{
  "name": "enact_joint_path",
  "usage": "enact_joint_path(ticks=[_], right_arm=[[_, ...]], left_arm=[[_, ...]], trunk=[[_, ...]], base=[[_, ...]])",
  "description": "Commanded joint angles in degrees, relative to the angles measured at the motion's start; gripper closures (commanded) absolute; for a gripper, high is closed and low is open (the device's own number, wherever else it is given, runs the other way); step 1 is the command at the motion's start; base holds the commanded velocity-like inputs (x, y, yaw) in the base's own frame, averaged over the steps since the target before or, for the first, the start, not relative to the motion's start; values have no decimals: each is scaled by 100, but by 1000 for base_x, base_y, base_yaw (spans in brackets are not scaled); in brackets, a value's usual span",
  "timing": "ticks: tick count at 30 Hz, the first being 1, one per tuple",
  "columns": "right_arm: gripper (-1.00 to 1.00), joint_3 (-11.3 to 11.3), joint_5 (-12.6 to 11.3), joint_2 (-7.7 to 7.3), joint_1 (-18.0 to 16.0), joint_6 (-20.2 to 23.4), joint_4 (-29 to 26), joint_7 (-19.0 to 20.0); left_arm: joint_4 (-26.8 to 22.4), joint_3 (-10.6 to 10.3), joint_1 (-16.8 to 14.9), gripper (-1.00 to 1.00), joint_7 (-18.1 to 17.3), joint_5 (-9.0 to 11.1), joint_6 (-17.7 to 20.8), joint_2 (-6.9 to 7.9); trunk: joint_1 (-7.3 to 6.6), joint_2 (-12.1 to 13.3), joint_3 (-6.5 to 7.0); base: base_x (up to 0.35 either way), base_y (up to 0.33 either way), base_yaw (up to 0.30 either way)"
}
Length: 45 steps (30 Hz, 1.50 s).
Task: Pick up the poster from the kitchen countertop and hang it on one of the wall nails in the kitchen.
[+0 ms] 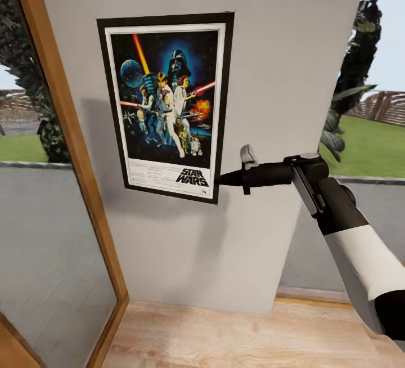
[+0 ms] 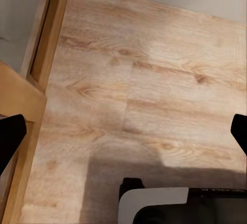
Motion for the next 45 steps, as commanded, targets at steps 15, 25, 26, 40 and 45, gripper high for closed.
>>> enact_joint_path(ticks=[15, 25, 26, 40, 45], right_arm=[[100, 13, -66, -6, -7, 64, -34, 3], [100, 13, -68, -6, -7, 64, -34, 3], [100, 13, -68, -6, -7, 64, -34, 3], [100, 9, -77, -6, -7, 64, -37, 3], [100, 7, -83, -9, -7, 64, -41, 3]], left_arm=[[-15, 20, 0, -100, -32, -4, 45, -4], [-15, 27, 0, -100, -33, -4, 38, -4], [-15, 27, 0, -100, -33, -4, 37, -4], [-15, 26, 0, -100, -32, -4, 39, -4], [-15, 28, 0, -100, -33, -4, 37, -4]], trunk=[[7, -12, -11], [7, -12, -11], [7, -12, -11], [7, -12, -11], [7, -12, -11]], base=[[150, 1, 0], [118, 0, 0], [18, 0, 0], [68, -15, 0], [123, -28, 0]])
